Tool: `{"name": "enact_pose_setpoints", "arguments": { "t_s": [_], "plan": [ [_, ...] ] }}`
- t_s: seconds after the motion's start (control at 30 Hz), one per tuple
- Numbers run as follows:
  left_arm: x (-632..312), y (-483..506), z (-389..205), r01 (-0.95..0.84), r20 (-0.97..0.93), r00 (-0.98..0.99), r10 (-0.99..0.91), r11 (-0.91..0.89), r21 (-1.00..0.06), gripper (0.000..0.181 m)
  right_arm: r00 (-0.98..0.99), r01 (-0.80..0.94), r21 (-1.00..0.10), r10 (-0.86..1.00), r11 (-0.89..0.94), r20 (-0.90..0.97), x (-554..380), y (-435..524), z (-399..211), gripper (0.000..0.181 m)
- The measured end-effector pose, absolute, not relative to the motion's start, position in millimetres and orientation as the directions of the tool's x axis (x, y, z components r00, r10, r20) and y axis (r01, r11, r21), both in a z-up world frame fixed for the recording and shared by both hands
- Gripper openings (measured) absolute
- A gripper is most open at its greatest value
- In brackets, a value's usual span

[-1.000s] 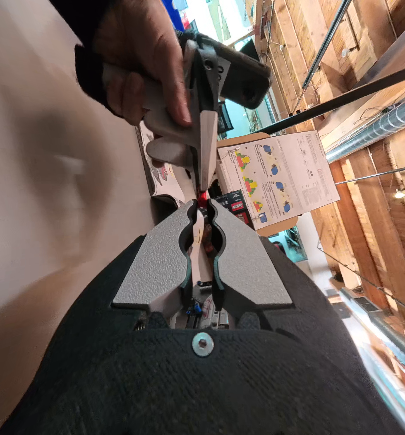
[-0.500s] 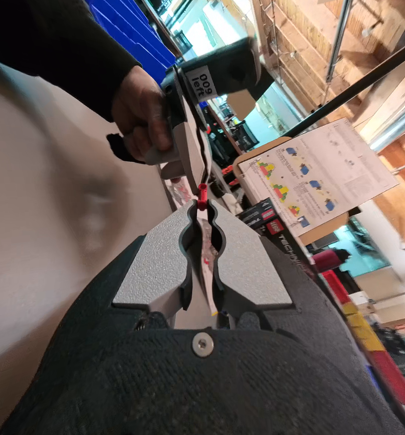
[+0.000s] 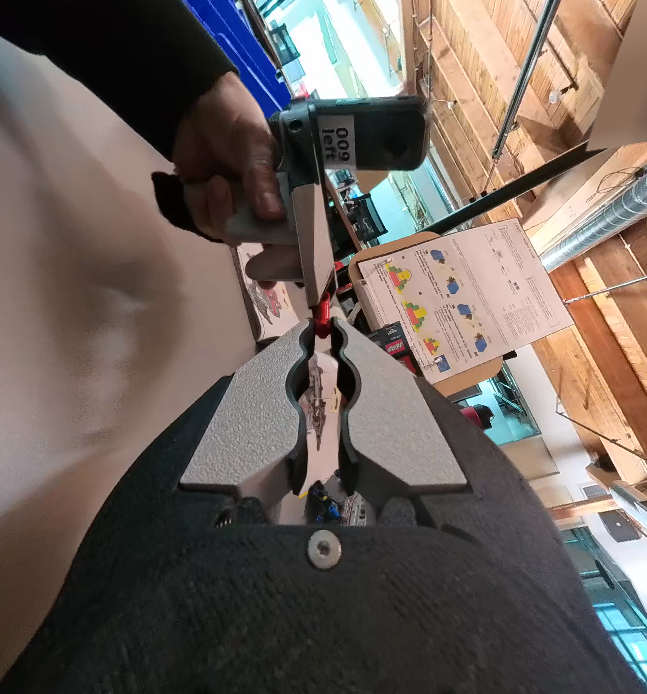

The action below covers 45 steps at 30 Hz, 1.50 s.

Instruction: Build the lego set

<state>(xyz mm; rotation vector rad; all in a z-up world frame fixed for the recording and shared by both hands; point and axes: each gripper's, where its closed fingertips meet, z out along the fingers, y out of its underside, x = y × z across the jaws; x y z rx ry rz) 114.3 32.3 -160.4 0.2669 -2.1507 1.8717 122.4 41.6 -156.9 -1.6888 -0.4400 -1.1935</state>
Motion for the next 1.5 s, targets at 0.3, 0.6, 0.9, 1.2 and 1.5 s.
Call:
{"name": "enact_pose_setpoints", "arguments": {
  "t_s": [0.3, 0.6, 0.9, 1.2, 1.5],
  "plan": [
    [120, 43, -168, 0.153, -0.159, -0.987, -0.003, 0.251, -0.956, 0.005, 0.954, 0.166, -0.949, -0.200, -0.267, 0.223, 126, 32, -180, 0.058],
    [110, 33, -169, 0.537, -0.548, -0.835, 0.054, 0.302, -0.788, 0.005, 0.808, -0.584, -0.810, 0.137, 0.052, -0.573, 108, 35, -155, 0.010],
    [111, 32, -174, 0.582, -0.602, -0.796, 0.057, 0.344, -0.737, 0.005, 0.765, -0.640, -0.769, 0.099, -0.005, -0.637, 112, 32, -167, 0.016],
    [104, 25, -173, 0.603, -0.610, -0.787, 0.091, 0.322, -0.730, 0.005, 0.742, -0.654, -0.754, 0.149, -0.052, -0.654, 98, 41, -168, 0.010],
    [108, 27, -166, 0.545, -0.573, -0.819, 0.014, 0.327, -0.772, 0.005, 0.783, -0.609, -0.792, 0.121, -0.043, -0.610, 100, 42, -164, 0.009]
  ]
}}
